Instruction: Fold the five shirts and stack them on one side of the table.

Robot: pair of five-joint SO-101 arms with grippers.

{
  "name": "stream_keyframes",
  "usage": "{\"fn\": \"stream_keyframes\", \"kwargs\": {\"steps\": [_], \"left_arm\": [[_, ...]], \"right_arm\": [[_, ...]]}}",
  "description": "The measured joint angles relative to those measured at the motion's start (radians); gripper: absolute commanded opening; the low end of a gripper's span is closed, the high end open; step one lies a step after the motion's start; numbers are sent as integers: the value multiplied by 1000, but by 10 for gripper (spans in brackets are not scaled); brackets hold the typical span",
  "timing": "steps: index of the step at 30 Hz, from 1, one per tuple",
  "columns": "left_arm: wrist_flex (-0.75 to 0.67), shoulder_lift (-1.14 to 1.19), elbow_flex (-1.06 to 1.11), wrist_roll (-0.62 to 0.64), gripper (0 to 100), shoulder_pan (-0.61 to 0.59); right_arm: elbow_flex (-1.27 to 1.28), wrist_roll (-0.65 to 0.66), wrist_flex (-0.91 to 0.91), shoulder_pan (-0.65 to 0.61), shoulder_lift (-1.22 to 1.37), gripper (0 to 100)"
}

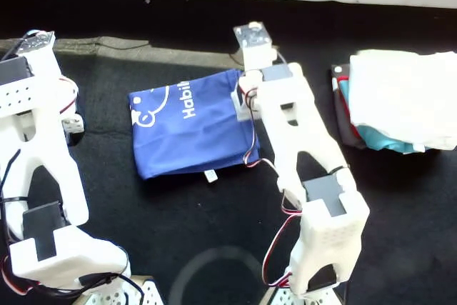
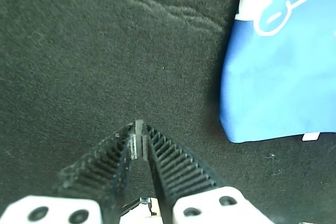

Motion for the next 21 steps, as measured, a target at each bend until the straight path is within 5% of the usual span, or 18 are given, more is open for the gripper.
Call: {"fn": "stream_keyframes", "kwargs": {"steps": [5,21], "left_arm": [[-2,0,0,0,10,0],[-2,0,0,0,10,0]], "right_arm": [[-20,-84,5,-11,-2,365],[-201,-301,3,-120,201,412]]}}
